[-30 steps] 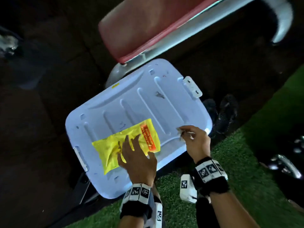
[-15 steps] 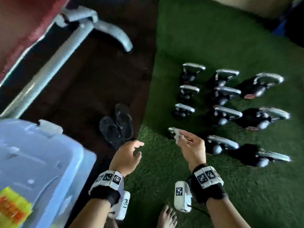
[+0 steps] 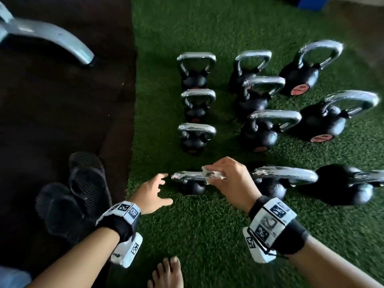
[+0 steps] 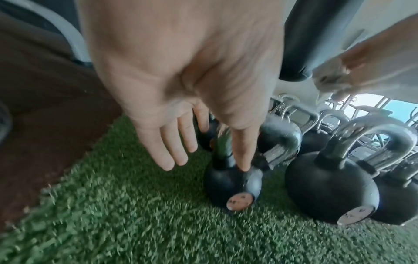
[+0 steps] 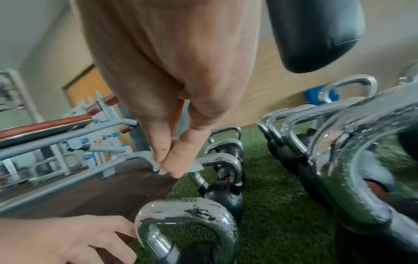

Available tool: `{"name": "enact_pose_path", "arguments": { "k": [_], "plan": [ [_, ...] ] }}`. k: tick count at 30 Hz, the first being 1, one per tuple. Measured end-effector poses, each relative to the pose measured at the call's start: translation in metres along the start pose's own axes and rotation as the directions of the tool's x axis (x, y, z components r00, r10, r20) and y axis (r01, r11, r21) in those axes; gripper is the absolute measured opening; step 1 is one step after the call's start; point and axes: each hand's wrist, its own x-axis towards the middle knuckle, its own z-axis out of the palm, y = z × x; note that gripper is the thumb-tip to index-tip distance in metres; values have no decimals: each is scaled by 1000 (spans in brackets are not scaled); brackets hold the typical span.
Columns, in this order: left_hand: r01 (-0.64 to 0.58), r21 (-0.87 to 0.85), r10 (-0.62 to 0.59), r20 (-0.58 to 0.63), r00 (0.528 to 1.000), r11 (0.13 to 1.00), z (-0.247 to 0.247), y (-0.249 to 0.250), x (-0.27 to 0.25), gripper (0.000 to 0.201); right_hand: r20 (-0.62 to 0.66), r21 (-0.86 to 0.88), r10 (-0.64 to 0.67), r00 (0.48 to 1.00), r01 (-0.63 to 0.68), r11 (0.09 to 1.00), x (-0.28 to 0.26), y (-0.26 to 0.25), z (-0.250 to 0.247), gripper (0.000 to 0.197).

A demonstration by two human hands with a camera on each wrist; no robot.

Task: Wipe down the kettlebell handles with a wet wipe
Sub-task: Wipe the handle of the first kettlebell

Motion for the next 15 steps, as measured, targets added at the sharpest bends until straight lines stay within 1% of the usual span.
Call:
{"name": "enact_pose_path", "arguments": {
  "k": [3, 5, 6, 8, 10, 12, 15],
  "plan": [
    [-40, -92, 35, -58, 998, 995, 35, -26, 35, 99, 29, -34, -42, 999, 43, 999, 10, 26, 18, 30],
    [-123, -157, 102, -136, 985, 980, 53, -35, 59, 100, 22, -38, -51, 998, 52, 998, 15, 37, 27, 29],
    [-191, -178, 159, -177, 971, 965, 59, -38, 71, 99, 13, -37, -63, 998, 63, 997, 18, 40, 31, 30],
    [-311, -195, 269, -215, 939, 930, 73, -39, 88, 99, -31, -38, -84, 996, 83, 996, 20, 44, 42, 31],
    [-362, -175, 319, -232, 919, 916, 86, -39, 97, 102, -111, -28, -89, 990, 86, 996, 19, 44, 54, 32],
    [-367, -150, 313, -293, 903, 918, 97, -40, 102, 94, -171, -21, -80, 982, 78, 997, 17, 42, 66, 32],
    [-317, -155, 240, -378, 894, 936, 112, -46, 105, 82, -204, -66, -105, 973, 94, 993, 14, 35, 79, 33]
  ]
}}
